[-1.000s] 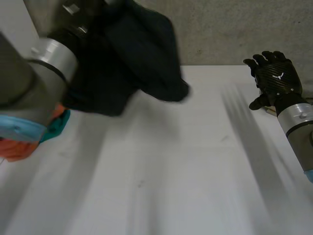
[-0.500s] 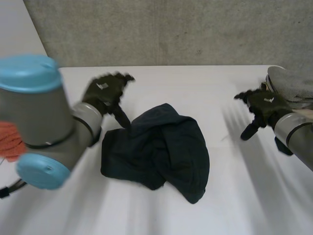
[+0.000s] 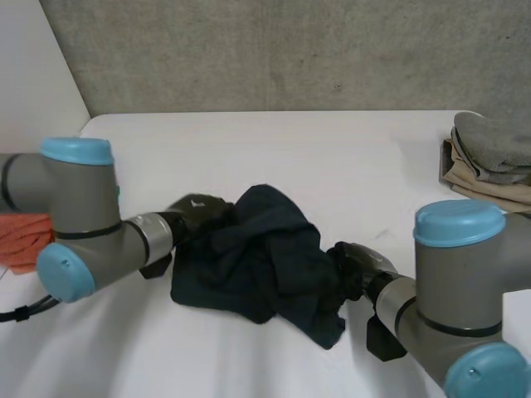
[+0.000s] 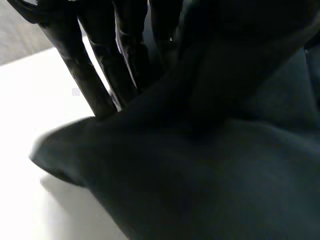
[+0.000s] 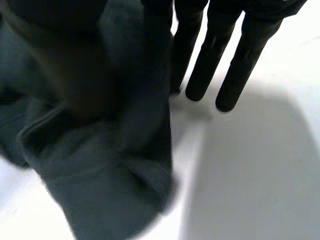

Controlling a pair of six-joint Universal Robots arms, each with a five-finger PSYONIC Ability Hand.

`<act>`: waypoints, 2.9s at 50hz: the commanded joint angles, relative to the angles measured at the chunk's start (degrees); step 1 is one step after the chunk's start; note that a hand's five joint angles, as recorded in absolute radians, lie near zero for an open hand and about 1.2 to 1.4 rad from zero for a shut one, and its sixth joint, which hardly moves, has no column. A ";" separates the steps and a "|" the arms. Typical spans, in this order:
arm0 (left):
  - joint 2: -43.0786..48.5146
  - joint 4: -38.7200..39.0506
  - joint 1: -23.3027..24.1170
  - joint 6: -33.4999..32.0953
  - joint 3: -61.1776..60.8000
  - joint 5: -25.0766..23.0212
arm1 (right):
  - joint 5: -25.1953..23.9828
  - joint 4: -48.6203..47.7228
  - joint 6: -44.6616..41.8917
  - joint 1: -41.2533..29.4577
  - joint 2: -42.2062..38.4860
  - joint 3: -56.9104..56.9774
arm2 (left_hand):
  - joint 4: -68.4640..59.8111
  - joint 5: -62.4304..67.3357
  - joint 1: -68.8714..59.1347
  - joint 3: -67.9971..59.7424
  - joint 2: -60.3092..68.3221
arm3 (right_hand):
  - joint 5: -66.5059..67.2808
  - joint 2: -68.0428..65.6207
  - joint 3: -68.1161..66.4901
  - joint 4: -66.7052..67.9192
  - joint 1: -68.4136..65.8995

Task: Fold the laundry.

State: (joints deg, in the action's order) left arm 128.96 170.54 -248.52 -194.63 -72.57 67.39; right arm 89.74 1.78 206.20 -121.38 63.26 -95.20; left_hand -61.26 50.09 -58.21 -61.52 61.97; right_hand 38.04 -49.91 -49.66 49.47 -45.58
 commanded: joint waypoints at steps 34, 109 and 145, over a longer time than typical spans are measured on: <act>-14.61 14.74 10.16 27.55 -15.94 24.45 | 0.96 -18.75 -45.27 -0.35 -29.34 45.63 | 43.72 -42.54 40.66 43.97 -44.43 | 10.86 -8.99 -9.23 9.42 -13.32; -27.43 23.87 -2.85 6.98 8.15 15.58 | -2.81 -22.18 -45.88 4.66 9.75 31.40 | -18.74 19.91 -21.79 -18.48 18.03 | 31.96 -30.09 -30.34 30.53 -34.42; -26.33 19.65 -8.48 12.61 11.04 9.78 | -0.72 -1.34 -44.22 2.46 13.68 32.26 | -18.74 19.91 -21.79 -18.48 18.03 | 31.96 -30.09 -30.34 30.53 -34.42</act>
State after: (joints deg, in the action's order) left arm 89.99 188.75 -259.53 -178.19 -64.00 77.25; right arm 86.36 1.54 161.85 -118.33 89.81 -63.48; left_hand -68.74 56.16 -66.29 -68.15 68.68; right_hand 56.05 -67.24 -68.02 68.67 -64.42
